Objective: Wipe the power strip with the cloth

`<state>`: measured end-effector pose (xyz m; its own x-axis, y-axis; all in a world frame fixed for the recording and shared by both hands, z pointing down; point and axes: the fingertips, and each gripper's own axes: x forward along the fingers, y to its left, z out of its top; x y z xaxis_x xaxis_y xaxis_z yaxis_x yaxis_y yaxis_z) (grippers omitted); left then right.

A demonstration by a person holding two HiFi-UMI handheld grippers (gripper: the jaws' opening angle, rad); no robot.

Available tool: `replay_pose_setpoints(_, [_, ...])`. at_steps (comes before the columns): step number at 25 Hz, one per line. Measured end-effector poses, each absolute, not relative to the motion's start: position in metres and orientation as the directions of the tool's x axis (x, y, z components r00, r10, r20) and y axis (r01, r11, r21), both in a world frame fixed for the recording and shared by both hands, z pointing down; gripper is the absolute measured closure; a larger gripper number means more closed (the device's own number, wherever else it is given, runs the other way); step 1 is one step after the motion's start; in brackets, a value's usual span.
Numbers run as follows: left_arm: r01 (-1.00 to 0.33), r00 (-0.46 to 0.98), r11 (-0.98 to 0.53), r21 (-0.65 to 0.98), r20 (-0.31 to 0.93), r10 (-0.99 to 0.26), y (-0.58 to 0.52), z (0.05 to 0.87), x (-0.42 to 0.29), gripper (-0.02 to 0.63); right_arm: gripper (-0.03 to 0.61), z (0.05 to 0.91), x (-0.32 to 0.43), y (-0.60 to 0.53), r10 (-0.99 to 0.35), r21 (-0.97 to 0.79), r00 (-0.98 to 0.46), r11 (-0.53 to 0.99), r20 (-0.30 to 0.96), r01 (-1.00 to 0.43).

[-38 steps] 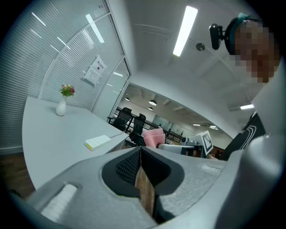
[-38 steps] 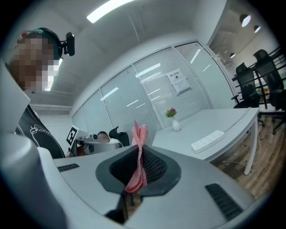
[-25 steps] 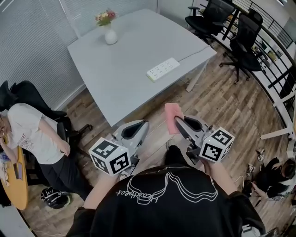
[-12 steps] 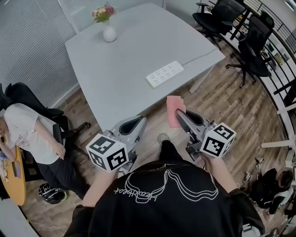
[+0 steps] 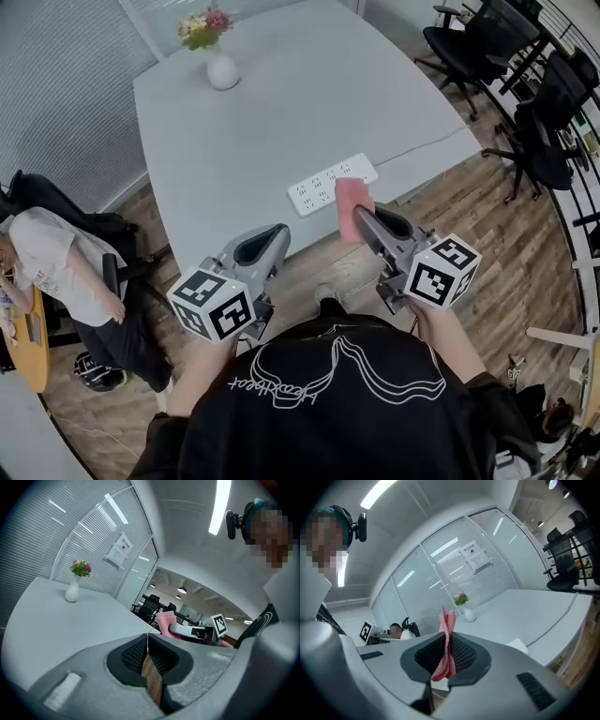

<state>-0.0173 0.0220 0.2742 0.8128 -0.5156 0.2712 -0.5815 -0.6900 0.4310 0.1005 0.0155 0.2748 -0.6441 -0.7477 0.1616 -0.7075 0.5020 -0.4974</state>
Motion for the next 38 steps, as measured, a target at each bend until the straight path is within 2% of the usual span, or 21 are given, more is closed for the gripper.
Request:
replay_pose_setpoints(14, [-0.696, 0.713, -0.573, 0.433, 0.323, -0.622, -0.045, 0.306, -0.009, 0.599, 0.546, 0.311, 0.097, -0.068, -0.652, -0.495, -0.713, 0.545, 0.258, -0.677])
replay_pose_setpoints(26, [-0.721, 0.684, -0.490, 0.489, 0.392, -0.615, -0.081, 0.371, -0.058, 0.600, 0.546, 0.383, 0.027, -0.103, -0.527, -0.489, -0.747, 0.565, 0.405, -0.664])
replay_pose_setpoints(38, [-0.753, 0.647, -0.415, 0.510, 0.464, -0.604, -0.086, 0.421, -0.082, 0.600, 0.543, 0.452, -0.001, -0.109, -0.444, -0.455, -0.704, 0.546, 0.555, -0.703])
